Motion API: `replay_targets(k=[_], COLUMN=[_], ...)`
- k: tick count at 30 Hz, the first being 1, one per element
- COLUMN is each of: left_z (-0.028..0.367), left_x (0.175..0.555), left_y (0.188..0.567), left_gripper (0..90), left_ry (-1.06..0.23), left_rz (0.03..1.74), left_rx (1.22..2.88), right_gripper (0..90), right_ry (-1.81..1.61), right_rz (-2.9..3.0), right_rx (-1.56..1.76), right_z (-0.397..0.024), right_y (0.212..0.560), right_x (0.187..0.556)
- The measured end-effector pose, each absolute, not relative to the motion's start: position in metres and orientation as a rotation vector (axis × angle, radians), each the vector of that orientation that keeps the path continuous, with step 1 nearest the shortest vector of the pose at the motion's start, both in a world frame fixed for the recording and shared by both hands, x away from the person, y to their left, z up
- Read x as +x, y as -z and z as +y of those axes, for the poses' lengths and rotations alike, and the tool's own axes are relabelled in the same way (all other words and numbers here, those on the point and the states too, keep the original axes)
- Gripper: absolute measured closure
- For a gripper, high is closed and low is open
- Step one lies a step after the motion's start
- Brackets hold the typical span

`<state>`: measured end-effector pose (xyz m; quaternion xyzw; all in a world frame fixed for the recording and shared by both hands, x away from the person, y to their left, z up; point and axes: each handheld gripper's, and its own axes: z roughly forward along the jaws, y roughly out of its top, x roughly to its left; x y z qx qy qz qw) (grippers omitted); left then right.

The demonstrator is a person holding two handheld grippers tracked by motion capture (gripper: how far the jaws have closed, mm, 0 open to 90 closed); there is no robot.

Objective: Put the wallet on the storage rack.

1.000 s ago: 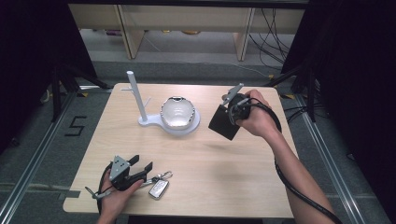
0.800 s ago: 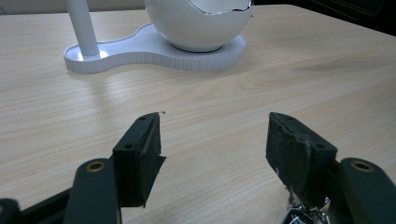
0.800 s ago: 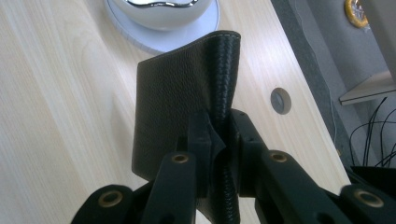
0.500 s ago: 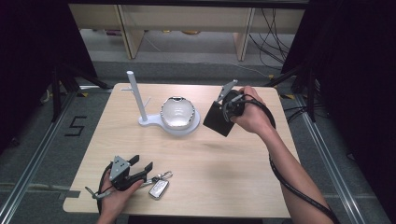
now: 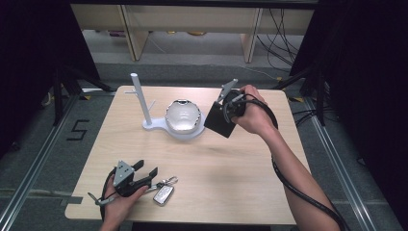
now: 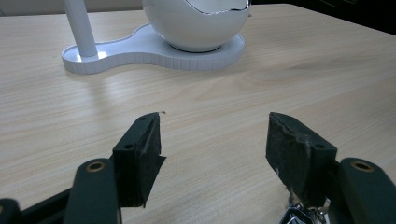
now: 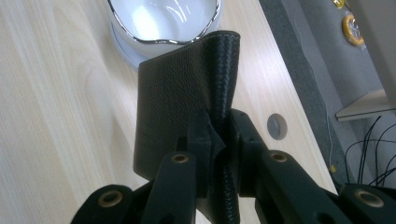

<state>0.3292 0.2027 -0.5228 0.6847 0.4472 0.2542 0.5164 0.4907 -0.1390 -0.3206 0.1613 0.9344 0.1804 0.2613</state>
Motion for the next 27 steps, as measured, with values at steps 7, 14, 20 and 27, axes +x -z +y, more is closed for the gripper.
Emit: replay_targets(k=[7,14,20,27], left_z=[0.203,0.203,0.203,0.202], left_x=[0.329,0.329,0.329,0.329], left_y=[0.523,0.523,0.523,0.523], left_gripper=[35.3,35.3,35.3,35.4], left_ry=[-0.607,-0.604,-0.604,-0.607], left_rz=[1.072,1.070,1.070,1.069], left_rx=[1.643,1.643,1.642,1.646], right_gripper=[81.2,81.2,81.2,81.2], right_ry=[-0.496,-0.483,-0.496,-0.501], right_rz=[2.522,2.524,2.521,2.517], right_rx=[0.417,0.409,0.376,0.366], right_z=[-0.132,-0.127,-0.121,-0.115], right_y=[0.319,0.317,0.314,0.312], right_x=[0.491,0.491,0.493,0.493])
